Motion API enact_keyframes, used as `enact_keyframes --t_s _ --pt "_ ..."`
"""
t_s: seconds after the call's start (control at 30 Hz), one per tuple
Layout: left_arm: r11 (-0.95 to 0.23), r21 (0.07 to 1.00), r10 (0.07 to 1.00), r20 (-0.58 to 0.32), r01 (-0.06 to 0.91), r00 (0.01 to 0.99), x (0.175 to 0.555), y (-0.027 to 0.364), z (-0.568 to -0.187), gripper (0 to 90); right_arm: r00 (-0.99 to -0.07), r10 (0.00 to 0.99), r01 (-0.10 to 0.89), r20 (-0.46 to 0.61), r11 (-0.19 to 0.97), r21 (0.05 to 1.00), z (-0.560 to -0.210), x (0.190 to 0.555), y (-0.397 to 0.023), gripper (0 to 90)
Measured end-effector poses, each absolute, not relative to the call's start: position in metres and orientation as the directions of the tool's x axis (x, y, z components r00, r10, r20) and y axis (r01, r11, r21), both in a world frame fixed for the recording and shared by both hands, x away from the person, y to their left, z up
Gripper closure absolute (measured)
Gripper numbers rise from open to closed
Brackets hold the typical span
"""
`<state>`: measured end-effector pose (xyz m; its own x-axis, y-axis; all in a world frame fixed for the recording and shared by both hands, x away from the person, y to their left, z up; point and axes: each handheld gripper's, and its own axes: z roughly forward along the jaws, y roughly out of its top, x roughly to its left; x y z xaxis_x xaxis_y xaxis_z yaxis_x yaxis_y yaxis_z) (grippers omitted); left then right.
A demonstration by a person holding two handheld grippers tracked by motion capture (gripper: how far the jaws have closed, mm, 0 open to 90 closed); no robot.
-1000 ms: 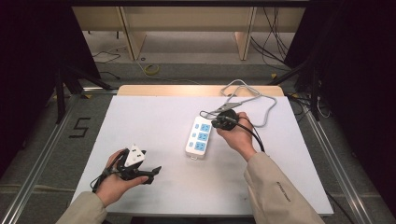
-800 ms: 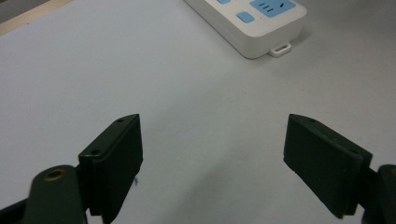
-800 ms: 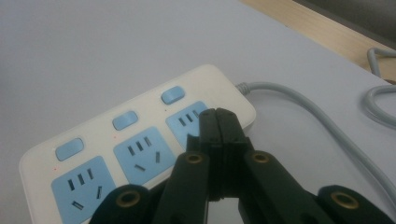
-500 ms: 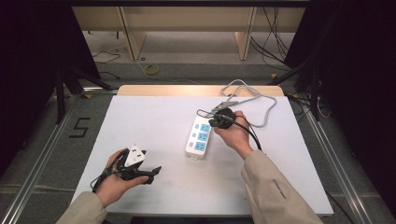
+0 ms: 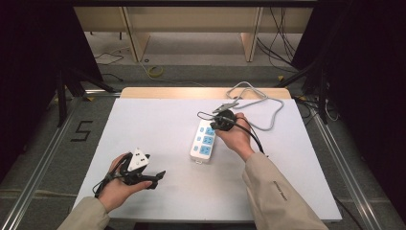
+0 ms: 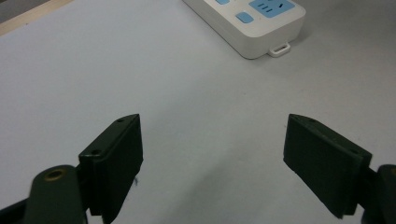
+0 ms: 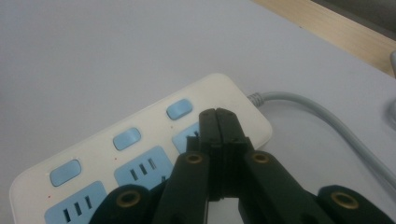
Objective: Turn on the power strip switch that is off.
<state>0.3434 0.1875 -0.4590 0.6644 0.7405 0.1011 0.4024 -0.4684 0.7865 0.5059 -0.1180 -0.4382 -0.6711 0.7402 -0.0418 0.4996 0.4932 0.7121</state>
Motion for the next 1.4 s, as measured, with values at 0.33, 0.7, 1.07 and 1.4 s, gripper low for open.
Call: enact_keyframes --t_s 0.33,0.7,1.07,1.4 --pt "-0.469 0.786 0.739 0.100 0.403 0.666 0.343 0.187 -0.459 19.5 -0.671 0.741 0.506 -0.042 0.498 0.704 -0.441 0.511 -0.115 90.0" --pt "-0.470 0.785 0.738 0.099 0.403 0.668 0.344 0.187 -0.459 19.5 -0.674 0.738 0.512 -0.034 0.500 0.699 -0.443 0.516 -0.107 90.0" --pt "-0.469 0.786 0.737 0.098 0.402 0.669 0.344 0.187 -0.459 19.5 -0.678 0.734 0.516 -0.031 0.505 0.692 -0.446 0.519 -0.102 90.0" --pt "-0.470 0.786 0.736 0.098 0.402 0.669 0.344 0.187 -0.459 19.5 -0.682 0.731 0.516 -0.029 0.509 0.689 -0.445 0.523 -0.096 90.0"
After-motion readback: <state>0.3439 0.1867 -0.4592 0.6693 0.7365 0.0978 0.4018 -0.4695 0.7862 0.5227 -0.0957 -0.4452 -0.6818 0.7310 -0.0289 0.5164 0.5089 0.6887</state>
